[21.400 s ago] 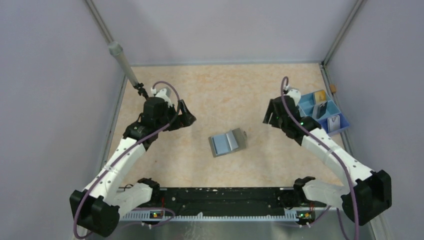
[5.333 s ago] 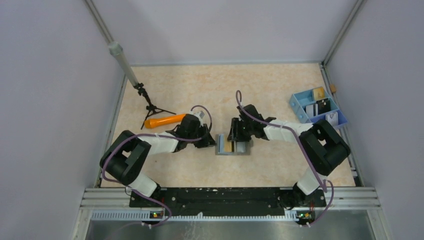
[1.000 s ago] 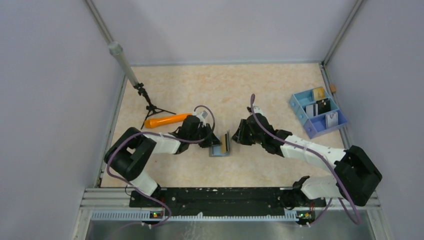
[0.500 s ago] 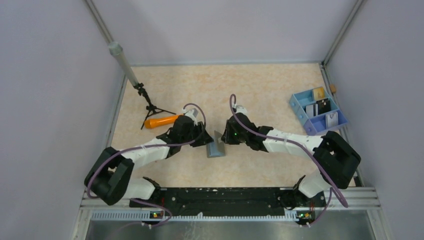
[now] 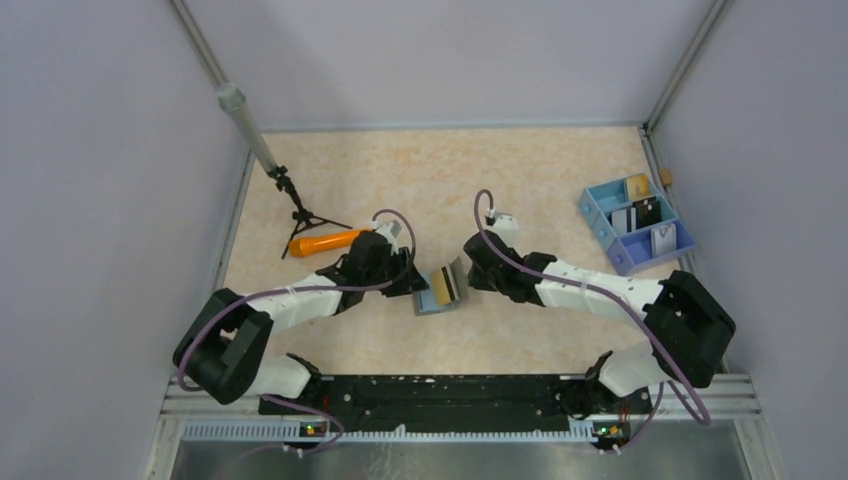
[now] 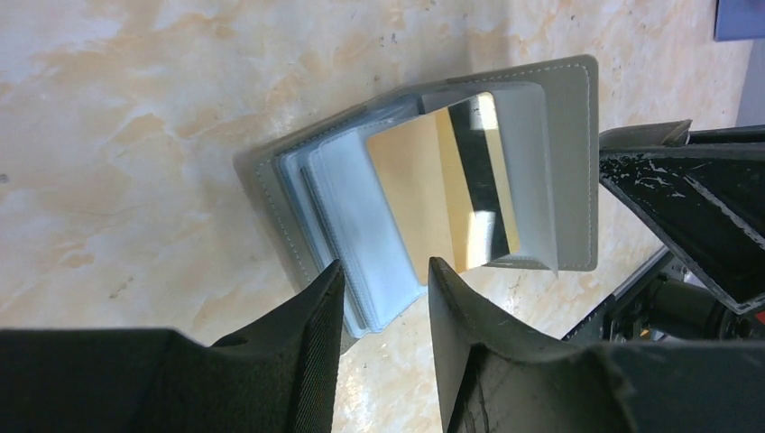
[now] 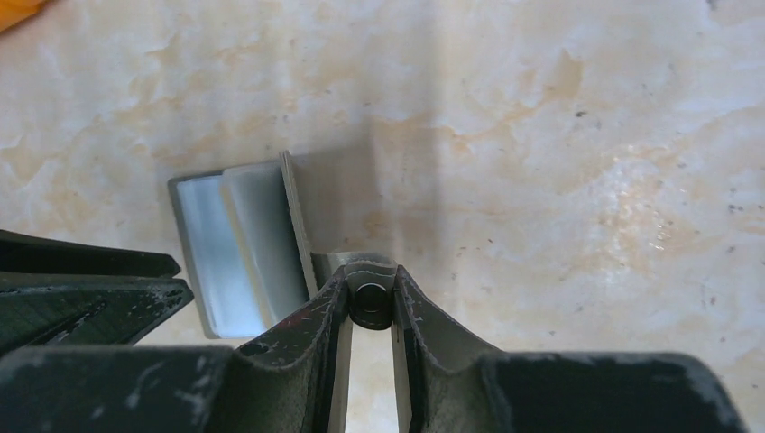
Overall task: Put the credit cards into the card holder
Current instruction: Close the card holder at the center of the board.
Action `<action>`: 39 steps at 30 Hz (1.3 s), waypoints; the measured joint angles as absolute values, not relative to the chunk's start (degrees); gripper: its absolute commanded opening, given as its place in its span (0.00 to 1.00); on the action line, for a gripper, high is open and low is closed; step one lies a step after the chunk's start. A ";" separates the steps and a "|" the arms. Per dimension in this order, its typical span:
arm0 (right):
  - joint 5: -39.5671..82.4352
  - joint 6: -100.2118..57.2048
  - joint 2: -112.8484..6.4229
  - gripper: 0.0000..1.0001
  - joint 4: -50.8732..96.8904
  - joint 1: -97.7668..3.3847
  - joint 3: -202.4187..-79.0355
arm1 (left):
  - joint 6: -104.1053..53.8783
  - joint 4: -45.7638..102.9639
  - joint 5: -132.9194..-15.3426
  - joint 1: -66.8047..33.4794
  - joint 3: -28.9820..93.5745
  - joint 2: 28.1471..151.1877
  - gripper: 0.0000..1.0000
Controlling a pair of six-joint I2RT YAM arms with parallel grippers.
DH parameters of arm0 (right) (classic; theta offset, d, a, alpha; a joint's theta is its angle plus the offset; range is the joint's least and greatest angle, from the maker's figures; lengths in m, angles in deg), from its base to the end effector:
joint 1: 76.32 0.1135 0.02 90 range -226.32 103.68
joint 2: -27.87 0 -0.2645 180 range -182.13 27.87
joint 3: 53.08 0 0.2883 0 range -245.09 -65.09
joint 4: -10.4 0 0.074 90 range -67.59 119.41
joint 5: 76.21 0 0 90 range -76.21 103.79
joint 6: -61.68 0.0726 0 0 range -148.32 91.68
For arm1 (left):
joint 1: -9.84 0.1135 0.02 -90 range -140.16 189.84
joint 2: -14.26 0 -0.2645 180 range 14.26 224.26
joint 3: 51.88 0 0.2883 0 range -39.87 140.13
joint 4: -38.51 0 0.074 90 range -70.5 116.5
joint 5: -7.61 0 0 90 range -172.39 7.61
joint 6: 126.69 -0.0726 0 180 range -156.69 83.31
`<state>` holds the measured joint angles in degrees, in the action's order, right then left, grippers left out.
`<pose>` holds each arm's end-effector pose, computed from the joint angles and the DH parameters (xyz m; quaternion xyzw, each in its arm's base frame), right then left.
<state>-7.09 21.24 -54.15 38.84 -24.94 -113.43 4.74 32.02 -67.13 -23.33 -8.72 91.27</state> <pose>0.2338 0.2512 0.1602 0.0471 0.9253 0.1503 0.3449 0.2488 -0.1855 0.1174 -0.0092 0.9012 -0.3481 0.2581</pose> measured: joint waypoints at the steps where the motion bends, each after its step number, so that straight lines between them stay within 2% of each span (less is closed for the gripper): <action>1: -7.66 21.44 -54.08 0.20 39.30 -24.94 -113.28 | 4.74 31.99 -66.91 -23.48 -8.41 92.00 0.42; 4: -8.93 21.88 -53.54 0.21 40.15 -24.94 -111.94 | 4.37 31.58 -67.10 -24.38 -6.86 93.29 0.47; 8: -9.15 21.88 -53.08 0.23 40.63 -24.94 -111.07 | 3.58 29.11 -71.19 -24.84 -4.56 93.15 0.59; 9: -9.17 21.85 -53.08 0.31 40.63 -24.94 -111.07 | 3.51 28.58 -72.13 -24.84 -4.48 92.96 0.60; 11: -9.34 21.75 -53.08 0.39 40.74 -24.94 -111.07 | 3.62 27.45 -73.20 -24.82 -4.48 92.74 0.61; 16: -12.77 21.72 -53.41 0.54 45.33 -24.94 -112.03 | 4.26 25.85 -74.32 -24.82 -4.48 92.80 0.65; 21: -14.57 18.01 -52.01 0.55 48.74 -24.94 -114.06 | 5.15 25.98 -74.32 -24.82 -4.58 92.80 0.69; 25: -10.87 13.59 -48.97 0.52 47.73 -24.75 -115.92 | 5.52 26.42 -73.94 -24.82 -4.74 92.87 0.69; 33: -0.88 9.31 -52.99 0.40 41.22 -20.64 -120.27 | 6.94 27.80 -73.00 -24.82 -5.94 93.94 0.63; 39: 4.41 8.52 -59.92 0.38 38.95 -20.55 -120.53 | 7.51 28.43 -72.79 -24.71 -6.77 94.03 0.59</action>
<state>4.41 8.52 -59.92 38.95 -20.55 -120.53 7.51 28.43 -72.79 -24.71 -6.77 94.03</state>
